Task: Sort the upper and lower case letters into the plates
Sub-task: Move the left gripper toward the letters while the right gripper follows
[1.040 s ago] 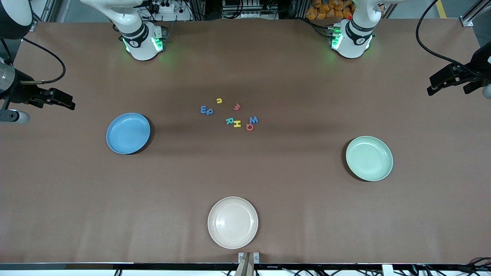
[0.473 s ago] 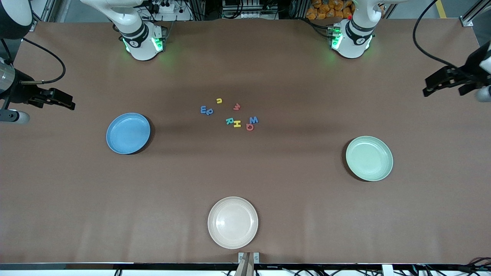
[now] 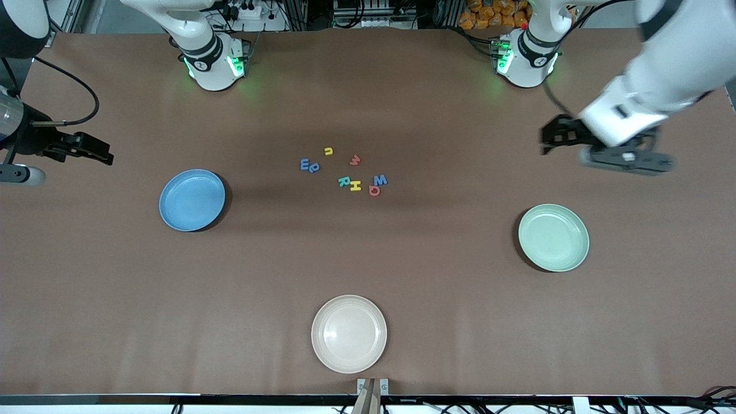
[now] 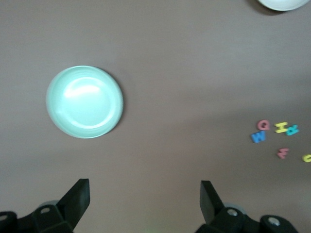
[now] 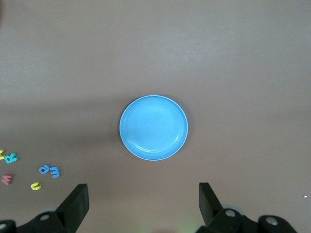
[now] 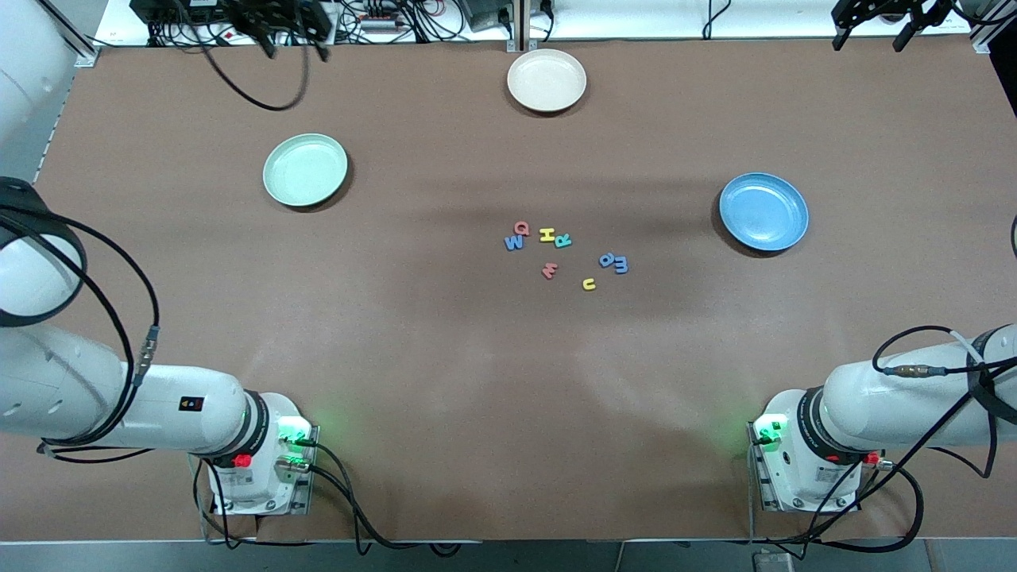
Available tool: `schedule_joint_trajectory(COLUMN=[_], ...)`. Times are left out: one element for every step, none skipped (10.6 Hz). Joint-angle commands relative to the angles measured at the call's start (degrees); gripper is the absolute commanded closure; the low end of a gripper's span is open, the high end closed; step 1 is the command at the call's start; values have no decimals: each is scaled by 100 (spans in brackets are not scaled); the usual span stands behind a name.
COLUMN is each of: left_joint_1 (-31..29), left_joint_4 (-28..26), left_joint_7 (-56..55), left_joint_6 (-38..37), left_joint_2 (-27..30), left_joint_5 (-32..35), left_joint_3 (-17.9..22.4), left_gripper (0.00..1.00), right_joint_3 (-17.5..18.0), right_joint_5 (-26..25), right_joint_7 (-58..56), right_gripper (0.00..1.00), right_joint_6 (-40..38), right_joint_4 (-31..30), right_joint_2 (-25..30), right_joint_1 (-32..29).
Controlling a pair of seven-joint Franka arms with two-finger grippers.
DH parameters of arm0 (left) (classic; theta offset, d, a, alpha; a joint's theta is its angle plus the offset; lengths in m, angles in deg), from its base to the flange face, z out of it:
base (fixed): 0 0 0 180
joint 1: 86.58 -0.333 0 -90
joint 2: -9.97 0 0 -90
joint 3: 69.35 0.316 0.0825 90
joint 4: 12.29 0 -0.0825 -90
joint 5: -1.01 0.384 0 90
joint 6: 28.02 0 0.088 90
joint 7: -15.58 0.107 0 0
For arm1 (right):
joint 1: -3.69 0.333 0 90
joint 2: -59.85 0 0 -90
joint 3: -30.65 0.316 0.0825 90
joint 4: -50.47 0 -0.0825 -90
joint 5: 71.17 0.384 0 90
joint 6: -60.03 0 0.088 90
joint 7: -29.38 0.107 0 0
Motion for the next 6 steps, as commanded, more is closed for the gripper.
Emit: schedule_joint_trajectory(left_joint_1=[-10,86,218,454,752,1129], left_joint_4=[-689,-805,-797,-797,-788,-779], left_joint_7=[-538,-829,-1049,-1173,-1400,-1916], left_joint_6=[783,977,1066,1128,1233,1521], left_joint_2=[53,-78,-280,-482,-753,-1069], left_joint_5=[-172,-172,-172,-172,-137,-67], left_joint_3=[-465,-624,-669,-678,-669,-643], left_gripper=[0,0,0,0,0,0], right_joint_3=[23,23,23,32,32,32], right_joint_5=[46,46,46,54,133,273], right_joint_7=[873,1043,1210,1507,1684,1721], right_gripper=[0,0,0,0,0,0], right_joint_6=[240,277,329,556,784,917], right_joint_4=[16,16,16,-36,-176,-394], right_joint_2=[-283,-424,-600,-706,-750,-777], right_joint_1=[497,743,963,1087,1219,1273])
